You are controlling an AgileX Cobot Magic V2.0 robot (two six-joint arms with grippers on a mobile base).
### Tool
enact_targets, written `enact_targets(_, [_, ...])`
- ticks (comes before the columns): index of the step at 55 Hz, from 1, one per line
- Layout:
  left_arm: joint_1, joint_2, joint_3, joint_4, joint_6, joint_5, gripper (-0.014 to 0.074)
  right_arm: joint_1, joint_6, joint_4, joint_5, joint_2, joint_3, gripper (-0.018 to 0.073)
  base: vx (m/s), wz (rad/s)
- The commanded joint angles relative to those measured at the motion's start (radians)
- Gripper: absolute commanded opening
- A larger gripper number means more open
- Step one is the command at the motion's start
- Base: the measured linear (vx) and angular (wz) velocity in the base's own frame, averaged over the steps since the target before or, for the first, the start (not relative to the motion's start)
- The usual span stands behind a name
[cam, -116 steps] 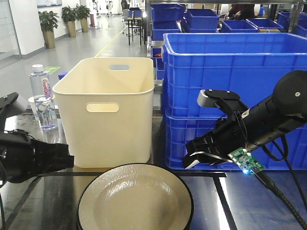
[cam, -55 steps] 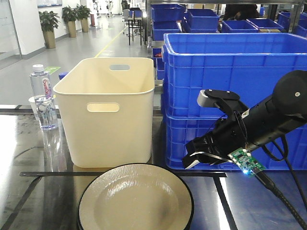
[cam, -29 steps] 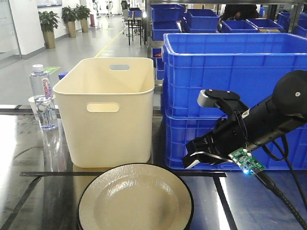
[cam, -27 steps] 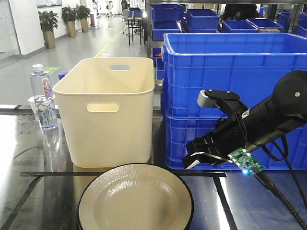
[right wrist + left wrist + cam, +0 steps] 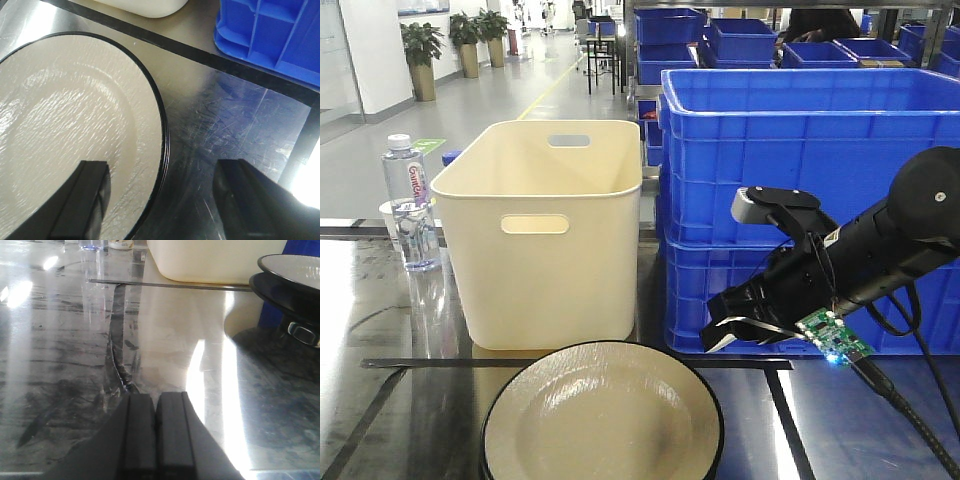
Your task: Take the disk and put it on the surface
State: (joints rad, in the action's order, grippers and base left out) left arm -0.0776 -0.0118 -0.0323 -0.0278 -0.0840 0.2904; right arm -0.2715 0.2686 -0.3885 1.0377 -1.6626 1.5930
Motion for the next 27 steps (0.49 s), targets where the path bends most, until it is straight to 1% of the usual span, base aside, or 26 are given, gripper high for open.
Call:
enact_targets(1, [-0.004, -0.015, 0.021, -0.003, -0.009, -0.084, -0.0004, 0.003, 0.005, -0.018, -0.042, 0.049, 0.033, 0.0491, 0.00, 0.00])
enact_targets(12, [-0.004, -0.015, 0.021, -0.003, -0.009, -0.084, -0.0004, 0.003, 0.005, -0.018, -0.042, 0.049, 0.033, 0.0491, 0.00, 0.00])
enact_targets(17, [-0.004, -0.015, 0.021, -0.003, -0.009, -0.084, -0.0004, 0.006, 0.005, 0.000, -0.056, 0.049, 0.033, 0.0487, 0.00, 0.00])
enact_targets(21, [-0.004, -0.015, 0.021, -0.003, -0.009, -0.084, -0.0004, 0.014, 0.005, 0.001, -0.027, 0.050, 0.033, 0.0468, 0.00, 0.00])
enact_targets(27, [-0.004, -0.015, 0.021, -0.003, -0.009, -0.084, -0.0004, 0.013, 0.003, 0.015, 0.021, 0.079, 0.033, 0.0402, 0.00, 0.00])
